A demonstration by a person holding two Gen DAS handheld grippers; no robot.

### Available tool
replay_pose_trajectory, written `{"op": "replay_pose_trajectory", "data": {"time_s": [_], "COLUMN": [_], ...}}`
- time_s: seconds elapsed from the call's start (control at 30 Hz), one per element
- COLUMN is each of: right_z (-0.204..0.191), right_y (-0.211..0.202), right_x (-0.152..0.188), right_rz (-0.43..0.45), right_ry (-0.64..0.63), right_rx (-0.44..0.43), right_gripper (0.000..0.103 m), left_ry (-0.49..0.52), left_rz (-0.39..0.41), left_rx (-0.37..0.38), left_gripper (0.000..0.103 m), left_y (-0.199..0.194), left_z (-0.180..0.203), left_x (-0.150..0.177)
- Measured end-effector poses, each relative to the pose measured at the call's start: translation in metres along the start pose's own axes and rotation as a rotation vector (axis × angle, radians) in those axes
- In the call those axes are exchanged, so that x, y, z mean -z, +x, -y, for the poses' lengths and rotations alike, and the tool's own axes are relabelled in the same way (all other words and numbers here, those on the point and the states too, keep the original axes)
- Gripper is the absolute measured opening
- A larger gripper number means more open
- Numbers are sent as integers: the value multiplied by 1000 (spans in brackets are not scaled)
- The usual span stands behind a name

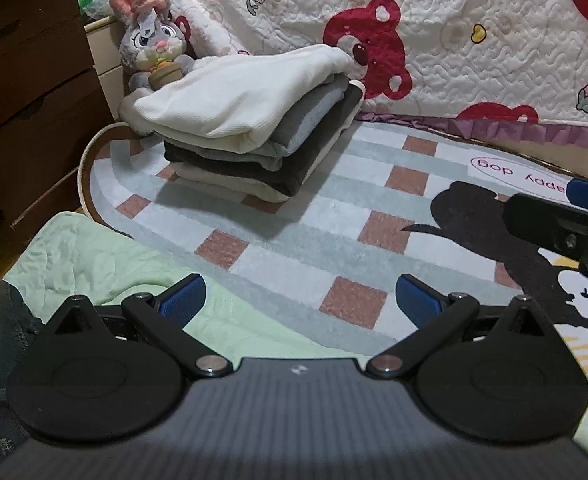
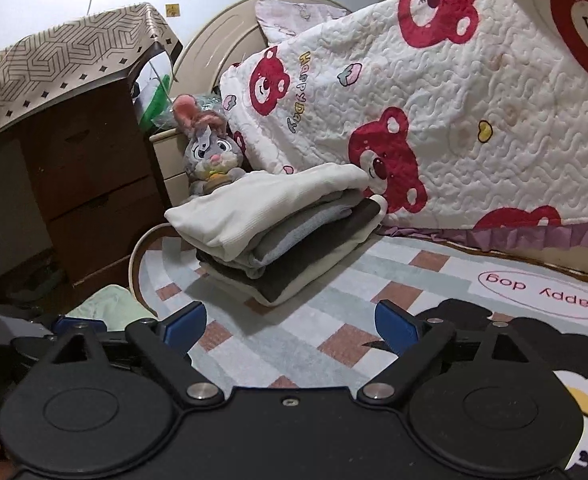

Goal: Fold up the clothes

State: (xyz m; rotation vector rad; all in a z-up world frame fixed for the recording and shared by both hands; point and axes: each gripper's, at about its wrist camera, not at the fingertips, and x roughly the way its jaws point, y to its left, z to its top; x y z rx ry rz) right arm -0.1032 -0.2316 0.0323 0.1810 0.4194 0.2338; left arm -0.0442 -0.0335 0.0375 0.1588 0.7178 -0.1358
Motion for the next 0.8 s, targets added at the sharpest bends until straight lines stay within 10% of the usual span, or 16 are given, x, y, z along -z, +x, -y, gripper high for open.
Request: {"op": "replay_pose_trajectory", "data": {"time_s": [0.8], "right_z": [-10], "right_y": [7], "right_x": [3], "right_rz": [-23], "right_ry": [-46], "right_rx": [18], "right_gripper": [94], "left_ry": [6], "left_rz": [-51], "left_rx": [8], "left_gripper": [103], "left_y": [15], "left_z": [-4], "left_x": [1]}}
